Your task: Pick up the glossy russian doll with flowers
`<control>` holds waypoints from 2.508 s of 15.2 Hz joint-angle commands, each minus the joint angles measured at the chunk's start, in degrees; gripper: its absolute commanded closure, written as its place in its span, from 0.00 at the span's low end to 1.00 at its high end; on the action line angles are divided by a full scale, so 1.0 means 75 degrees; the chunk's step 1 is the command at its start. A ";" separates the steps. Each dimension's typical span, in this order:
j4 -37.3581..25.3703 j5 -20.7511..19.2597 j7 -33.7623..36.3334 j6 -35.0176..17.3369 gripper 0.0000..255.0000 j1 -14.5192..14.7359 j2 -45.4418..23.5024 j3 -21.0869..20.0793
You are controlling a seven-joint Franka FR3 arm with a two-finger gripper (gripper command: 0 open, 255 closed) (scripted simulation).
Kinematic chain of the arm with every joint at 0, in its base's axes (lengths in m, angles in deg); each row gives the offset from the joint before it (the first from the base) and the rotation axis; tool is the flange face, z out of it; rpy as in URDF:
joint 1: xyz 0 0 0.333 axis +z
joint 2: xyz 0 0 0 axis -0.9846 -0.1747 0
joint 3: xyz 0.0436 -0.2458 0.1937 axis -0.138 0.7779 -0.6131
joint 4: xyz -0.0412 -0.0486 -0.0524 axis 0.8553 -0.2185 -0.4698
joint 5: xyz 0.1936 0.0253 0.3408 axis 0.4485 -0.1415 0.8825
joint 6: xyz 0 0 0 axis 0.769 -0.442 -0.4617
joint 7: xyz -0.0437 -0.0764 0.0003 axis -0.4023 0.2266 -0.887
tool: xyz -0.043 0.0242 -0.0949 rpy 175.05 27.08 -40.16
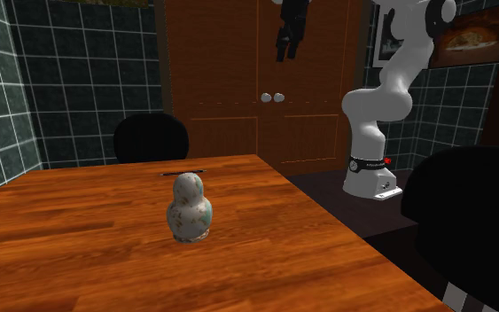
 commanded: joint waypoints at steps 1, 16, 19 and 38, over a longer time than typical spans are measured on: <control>0.0000 0.0000 0.0000 0.0000 0.00 0.0000 0.0000 0.0000; -0.0354 -0.0130 0.0333 -0.3162 0.00 0.0403 -0.3351 -0.0694; -0.0688 -0.0261 0.0439 -0.3637 0.00 0.0454 -0.4136 -0.0836; -0.3444 -0.1504 0.1191 -0.5199 0.00 0.0985 -0.8430 -0.1147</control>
